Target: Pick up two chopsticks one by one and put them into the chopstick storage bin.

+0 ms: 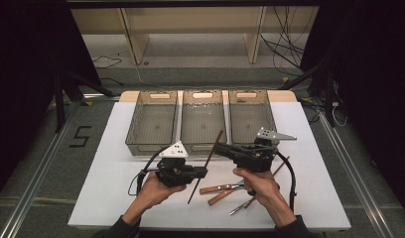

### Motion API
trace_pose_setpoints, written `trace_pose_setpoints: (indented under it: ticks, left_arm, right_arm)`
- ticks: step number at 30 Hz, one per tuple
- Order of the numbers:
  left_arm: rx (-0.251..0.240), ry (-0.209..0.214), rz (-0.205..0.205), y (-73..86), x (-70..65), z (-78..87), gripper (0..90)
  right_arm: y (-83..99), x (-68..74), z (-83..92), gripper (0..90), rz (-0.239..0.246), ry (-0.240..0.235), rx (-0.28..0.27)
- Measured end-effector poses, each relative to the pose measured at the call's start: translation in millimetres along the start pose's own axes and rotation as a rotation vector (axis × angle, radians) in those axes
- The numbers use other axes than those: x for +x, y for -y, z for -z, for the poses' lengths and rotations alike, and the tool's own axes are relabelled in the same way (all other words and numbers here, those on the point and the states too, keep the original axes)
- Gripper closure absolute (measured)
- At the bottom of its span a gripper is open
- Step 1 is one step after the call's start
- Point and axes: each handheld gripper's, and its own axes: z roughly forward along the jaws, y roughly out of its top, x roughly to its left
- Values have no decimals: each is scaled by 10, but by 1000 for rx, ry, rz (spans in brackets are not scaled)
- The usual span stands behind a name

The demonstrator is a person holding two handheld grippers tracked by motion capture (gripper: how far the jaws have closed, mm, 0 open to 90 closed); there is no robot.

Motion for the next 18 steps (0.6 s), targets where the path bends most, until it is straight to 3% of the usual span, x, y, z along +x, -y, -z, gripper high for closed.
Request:
trace_pose_setpoints:
  ticks: [3,5,6,8,12,18]
  left_arm:
    - [4,-17,9,0,78,66,845]
    - [7,-30,33,-6,157,132,844]
    - [6,-40,42,-13,201,171,844]
    - [8,-55,57,-30,275,242,844]
    - [0,-88,95,-107,461,420,844]
    - [-17,-153,155,-299,774,663,844]
  right_arm:
    - [13,-5,50,687,25,11,17]
    - [36,12,120,582,67,22,33]
    - [71,26,212,529,128,51,61]
    - [87,31,250,503,147,63,69]
    - [187,43,469,343,238,184,146]
    - [341,37,655,293,280,243,149]
